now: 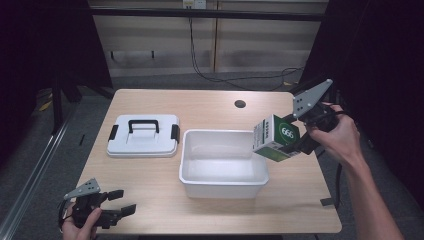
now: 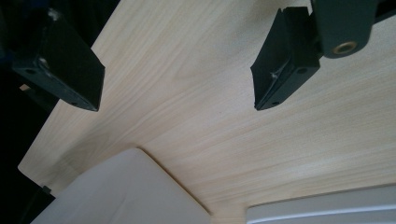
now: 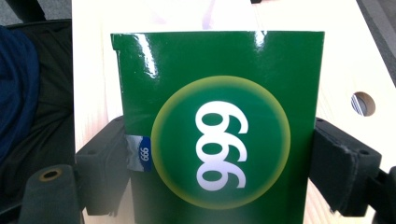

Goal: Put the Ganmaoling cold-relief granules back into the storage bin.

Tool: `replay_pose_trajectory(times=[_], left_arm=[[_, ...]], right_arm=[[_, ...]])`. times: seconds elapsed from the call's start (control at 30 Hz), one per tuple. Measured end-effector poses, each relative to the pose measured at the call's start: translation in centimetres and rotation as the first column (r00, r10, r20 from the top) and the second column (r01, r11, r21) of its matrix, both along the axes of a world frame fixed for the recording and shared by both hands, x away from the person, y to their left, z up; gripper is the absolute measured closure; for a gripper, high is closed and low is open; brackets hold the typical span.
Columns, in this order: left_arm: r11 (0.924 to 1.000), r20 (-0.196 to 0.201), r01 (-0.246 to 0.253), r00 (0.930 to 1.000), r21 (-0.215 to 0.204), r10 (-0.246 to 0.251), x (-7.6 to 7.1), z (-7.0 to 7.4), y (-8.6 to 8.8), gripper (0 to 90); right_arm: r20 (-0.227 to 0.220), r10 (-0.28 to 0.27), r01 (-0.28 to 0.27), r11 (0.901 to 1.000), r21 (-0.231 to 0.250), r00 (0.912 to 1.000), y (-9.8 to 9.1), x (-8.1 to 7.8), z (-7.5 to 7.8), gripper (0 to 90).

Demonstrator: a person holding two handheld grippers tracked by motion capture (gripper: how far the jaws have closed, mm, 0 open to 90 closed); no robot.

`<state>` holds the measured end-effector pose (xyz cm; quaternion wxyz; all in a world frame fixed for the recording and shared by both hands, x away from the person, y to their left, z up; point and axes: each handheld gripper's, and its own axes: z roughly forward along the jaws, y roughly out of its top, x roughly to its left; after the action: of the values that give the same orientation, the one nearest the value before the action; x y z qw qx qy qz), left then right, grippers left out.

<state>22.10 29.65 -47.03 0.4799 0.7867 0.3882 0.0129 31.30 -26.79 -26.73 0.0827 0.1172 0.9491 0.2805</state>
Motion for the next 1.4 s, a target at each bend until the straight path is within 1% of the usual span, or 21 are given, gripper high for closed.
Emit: replay_pose_trajectory(times=[0.13,0.27,0.33,0.37,0.47,0.53,0.63,0.67,0.7,0.77,0.8,0.87,0.93,0.97,1.0,1.03,1.13,1.17,1.27,1.3,1.4], left_arm=[[1.0000,-0.001,0.001,1.0000,0.000,-0.001,0.0,0.0,0.0,17.1],[1.0000,0.000,0.001,1.0000,-0.002,-0.001,0.0,0.0,0.0,17.1],[1.0000,0.000,0.000,1.0000,-0.002,0.000,0.0,0.0,0.0,17.1],[1.0000,0.001,0.000,1.0000,-0.001,0.000,0.0,0.0,0.0,17.1],[1.0000,0.000,0.001,1.0000,-0.002,-0.001,0.0,0.0,0.0,17.1],[1.0000,0.000,0.000,1.0000,-0.002,0.000,0.0,0.0,0.0,17.1],[1.0000,0.001,0.002,1.0000,0.000,-0.002,0.0,0.0,0.0,17.1],[1.0000,-0.002,0.003,1.0000,-0.004,-0.003,0.0,0.0,0.0,17.1],[1.0000,-0.002,0.004,1.0000,-0.004,-0.004,0.0,0.0,-0.1,17.1],[1.0000,-0.001,0.002,1.0000,-0.004,-0.002,0.0,0.0,0.0,17.1],[1.0000,-0.002,0.004,1.0000,-0.002,-0.004,0.0,0.0,0.0,17.1],[1.0000,-0.001,0.003,1.0000,-0.001,-0.003,0.0,0.0,0.0,17.1],[1.0000,-0.002,0.004,1.0000,-0.003,-0.004,0.0,0.0,0.0,17.1],[1.0000,-0.002,0.004,1.0000,-0.003,-0.004,0.0,0.0,0.0,17.1],[1.0000,-0.002,0.006,1.0000,-0.004,-0.006,0.0,0.0,-0.1,17.1],[1.0000,-0.002,0.006,1.0000,-0.004,-0.006,0.0,0.0,-0.1,17.1],[1.0000,-0.002,0.003,1.0000,-0.002,-0.003,0.0,0.0,0.0,17.1],[1.0000,-0.002,0.003,1.0000,-0.002,-0.003,0.0,0.0,0.0,17.1],[1.0000,-0.002,0.004,1.0000,-0.004,-0.004,0.0,0.0,0.0,17.1],[1.0000,-0.002,0.005,1.0000,-0.004,-0.005,0.0,0.0,-0.1,17.1],[1.0000,0.002,0.002,1.0000,0.000,-0.002,0.0,0.0,0.0,17.1]], right_arm=[[0.004,0.015,-0.015,0.9999,0.003,0.9999,0.6,0.4,0.1,16.2],[-0.004,0.035,-0.035,0.9994,-0.002,0.9994,1.7,0.8,0.0,16.2],[-0.005,0.042,-0.042,0.9991,-0.001,0.9991,1.9,0.9,-0.1,16.2],[-0.008,0.045,-0.045,0.9990,-0.009,0.9990,2.3,1.0,-0.1,16.2],[-0.007,0.058,-0.058,0.9983,-0.008,0.9983,2.7,1.2,-0.2,16.2],[-0.020,0.064,-0.064,0.9978,-0.019,0.9977,3.3,1.4,-0.4,16.2],[-0.025,0.071,-0.071,0.9972,-0.021,0.9972,3.7,1.5,-0.7,16.2],[-0.039,0.080,-0.082,0.9960,-0.037,0.9960,4.2,1.7,-1.0,16.2],[-0.039,0.080,-0.082,0.9960,-0.037,0.9960,4.2,1.7,-1.0,16.2],[-0.048,0.091,-0.093,0.9944,-0.049,0.9947,4.9,2.0,-1.3,16.2],[-0.058,0.086,-0.089,0.9944,-0.056,0.9947,5.2,2.1,-1.4,16.2],[-0.061,0.091,-0.095,0.9934,-0.065,0.9940,5.4,2.2,-1.6,16.1],[-0.060,0.099,-0.105,0.9896,-0.099,0.9933,6.3,2.4,-2.1,16.1],[-0.060,0.099,-0.105,0.9896,-0.099,0.9933,6.3,2.4,-2.1,16.1],[-0.073,0.110,-0.119,0.9856,-0.121,0.9912,6.9,2.6,-2.7,16.1],[-0.073,0.110,-0.119,0.9856,-0.121,0.9912,6.9,2.6,-2.7,16.1],[-0.095,0.115,-0.128,0.9803,-0.150,0.9888,7.7,3.0,-3.7,16.1],[-0.095,0.115,-0.128,0.9803,-0.150,0.9888,7.7,3.0,-3.7,16.1],[-0.105,0.109,-0.127,0.9748,-0.183,0.9885,8.2,3.2,-4.5,16.0],[-0.111,0.113,-0.132,0.9742,-0.183,0.9874,8.3,3.2,-4.7,16.1],[-0.130,0.117,-0.142,0.9674,-0.210,0.9847,8.8,3.4,-5.2,16.0]])
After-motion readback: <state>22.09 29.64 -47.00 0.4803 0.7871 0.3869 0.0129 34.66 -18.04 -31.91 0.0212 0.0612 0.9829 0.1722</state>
